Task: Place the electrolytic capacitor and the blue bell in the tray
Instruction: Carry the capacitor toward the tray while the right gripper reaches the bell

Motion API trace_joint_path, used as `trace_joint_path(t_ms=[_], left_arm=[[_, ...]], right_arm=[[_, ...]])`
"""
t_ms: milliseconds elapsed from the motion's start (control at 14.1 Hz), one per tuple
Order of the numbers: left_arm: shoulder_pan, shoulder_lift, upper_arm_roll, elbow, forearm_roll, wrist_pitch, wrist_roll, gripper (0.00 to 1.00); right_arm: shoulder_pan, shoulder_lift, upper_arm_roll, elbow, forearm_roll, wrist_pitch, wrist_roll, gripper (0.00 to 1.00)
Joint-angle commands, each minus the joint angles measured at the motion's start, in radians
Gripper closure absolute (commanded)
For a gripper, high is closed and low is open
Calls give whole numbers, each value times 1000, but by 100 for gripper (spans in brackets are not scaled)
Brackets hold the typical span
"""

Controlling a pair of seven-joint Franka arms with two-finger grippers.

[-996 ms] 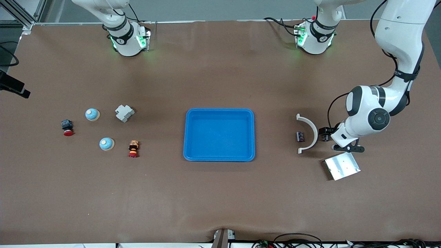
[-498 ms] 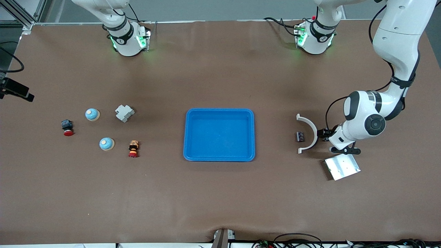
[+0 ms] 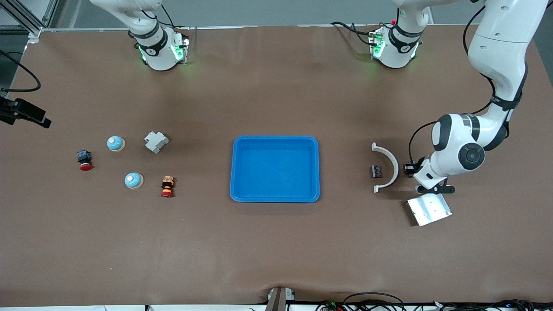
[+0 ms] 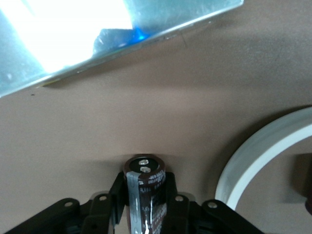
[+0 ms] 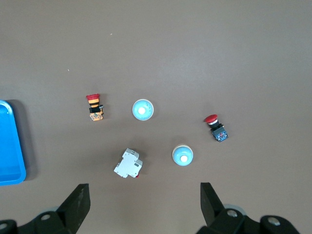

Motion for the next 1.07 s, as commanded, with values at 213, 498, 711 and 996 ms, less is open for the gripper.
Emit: trace_joint_path(t_ms=[213,498,711,996], left_arm=[[3,-68,-4,8,6,-122,-27,100],[0,-94,-47,74,3,-177,-157,100],[-3,-94,-143,202,2,-343,-413,100],[-9,-83,-277,359,-40,-507,-706,100]], right_arm=[[-17,-76,11,-207,-6,137,-9,0],[-42,-108,9,-378,-3,285,-9,0],[-46,-105,8,-447,5,364,-8,0],[-45,-99,9,-560,6,537,4,0]])
